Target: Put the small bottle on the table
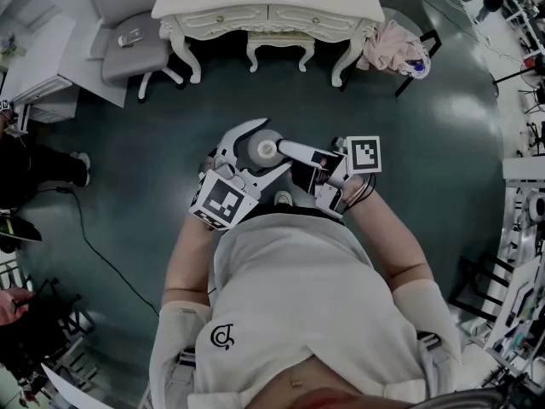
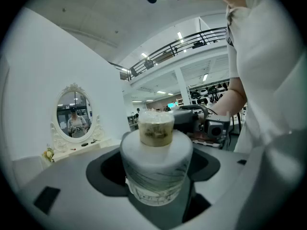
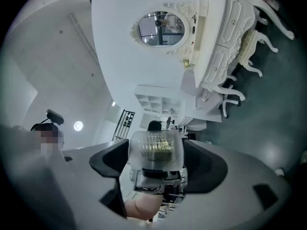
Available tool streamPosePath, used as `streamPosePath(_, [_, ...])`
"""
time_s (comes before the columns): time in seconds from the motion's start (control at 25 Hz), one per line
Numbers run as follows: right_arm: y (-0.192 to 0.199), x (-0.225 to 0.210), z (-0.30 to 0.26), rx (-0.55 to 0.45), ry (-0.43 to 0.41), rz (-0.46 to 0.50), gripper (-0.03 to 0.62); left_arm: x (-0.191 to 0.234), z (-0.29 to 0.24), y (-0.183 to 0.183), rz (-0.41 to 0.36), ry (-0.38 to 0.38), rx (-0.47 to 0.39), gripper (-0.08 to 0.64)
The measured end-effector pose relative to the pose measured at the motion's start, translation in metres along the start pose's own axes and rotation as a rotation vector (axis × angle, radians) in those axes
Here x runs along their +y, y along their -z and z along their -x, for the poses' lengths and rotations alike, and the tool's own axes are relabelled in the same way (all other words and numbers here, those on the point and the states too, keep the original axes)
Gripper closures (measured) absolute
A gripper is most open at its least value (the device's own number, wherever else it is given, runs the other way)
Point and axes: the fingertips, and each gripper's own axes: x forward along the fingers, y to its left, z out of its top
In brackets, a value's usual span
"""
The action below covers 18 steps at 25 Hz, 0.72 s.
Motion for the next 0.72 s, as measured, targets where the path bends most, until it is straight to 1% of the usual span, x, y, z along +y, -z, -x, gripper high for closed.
streamPosePath(0.12, [-0.001,-0.002,0.008,-0.008,0.012,-0.003,0.229,-0.005,-0.006,-0.001,0.001,0.01,0.0,0.212])
streamPosePath(0.32, [-0.004,-0.003,0.012,-0.015,0.003,-0.007,0.229,-0.005,-0.011,-0.002,-0.001,0.023,0.014,0.212])
streamPosePath(0.72, [-0.032,-0.003,0.018,0.005,0.009,-0.038,0.229,0.009,-0.038,-0.01,0.023,0.049,0.013,0.212])
